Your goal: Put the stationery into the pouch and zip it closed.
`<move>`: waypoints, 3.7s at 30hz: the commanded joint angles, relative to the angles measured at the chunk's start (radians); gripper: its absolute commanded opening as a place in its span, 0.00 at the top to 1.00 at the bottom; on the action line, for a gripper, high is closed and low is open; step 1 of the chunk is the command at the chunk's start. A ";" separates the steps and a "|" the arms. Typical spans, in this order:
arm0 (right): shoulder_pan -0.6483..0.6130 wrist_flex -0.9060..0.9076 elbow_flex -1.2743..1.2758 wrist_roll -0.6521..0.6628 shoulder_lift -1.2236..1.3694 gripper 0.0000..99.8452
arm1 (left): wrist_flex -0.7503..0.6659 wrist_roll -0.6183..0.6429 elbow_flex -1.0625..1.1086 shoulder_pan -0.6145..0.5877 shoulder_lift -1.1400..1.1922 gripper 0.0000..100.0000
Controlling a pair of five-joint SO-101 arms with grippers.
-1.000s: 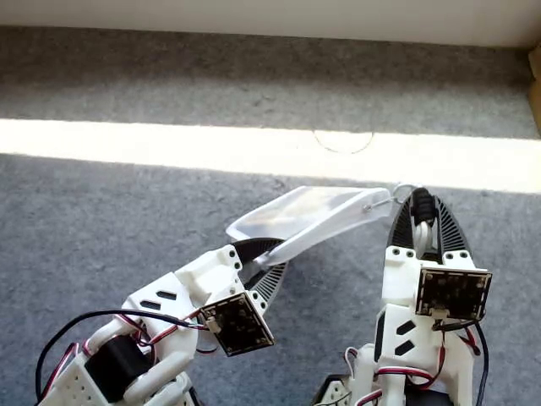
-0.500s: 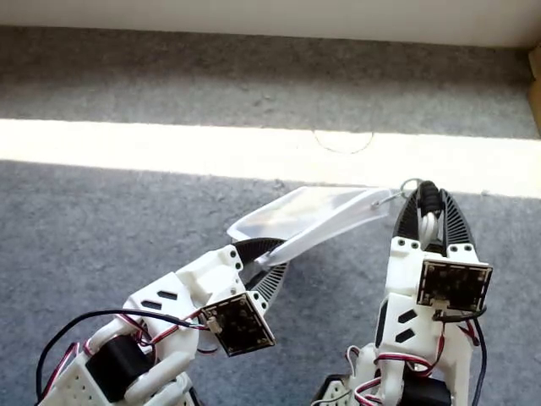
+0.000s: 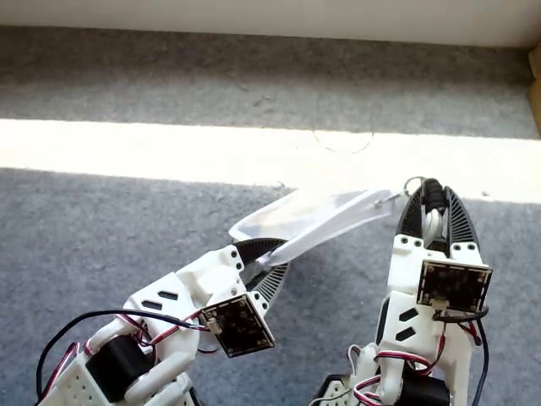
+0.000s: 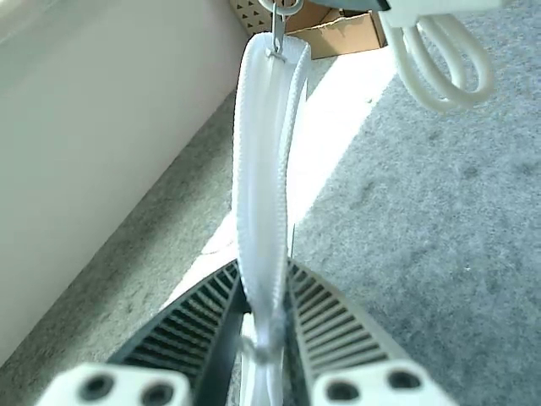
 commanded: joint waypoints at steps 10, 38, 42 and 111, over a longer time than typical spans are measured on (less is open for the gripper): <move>0.114 -0.127 0.041 0.014 0.012 0.99 | 0.003 -0.008 -0.012 -0.128 -0.151 0.99; -0.245 0.127 0.036 0.012 0.002 0.70 | 0.009 -0.011 -0.012 -0.309 -0.203 0.99; -0.274 0.134 0.036 0.012 0.002 0.69 | -0.035 -0.011 -0.005 -0.401 -0.203 0.99; -0.272 -0.044 -0.021 0.018 0.002 0.87 | -0.055 0.155 -0.125 -0.318 -0.202 0.98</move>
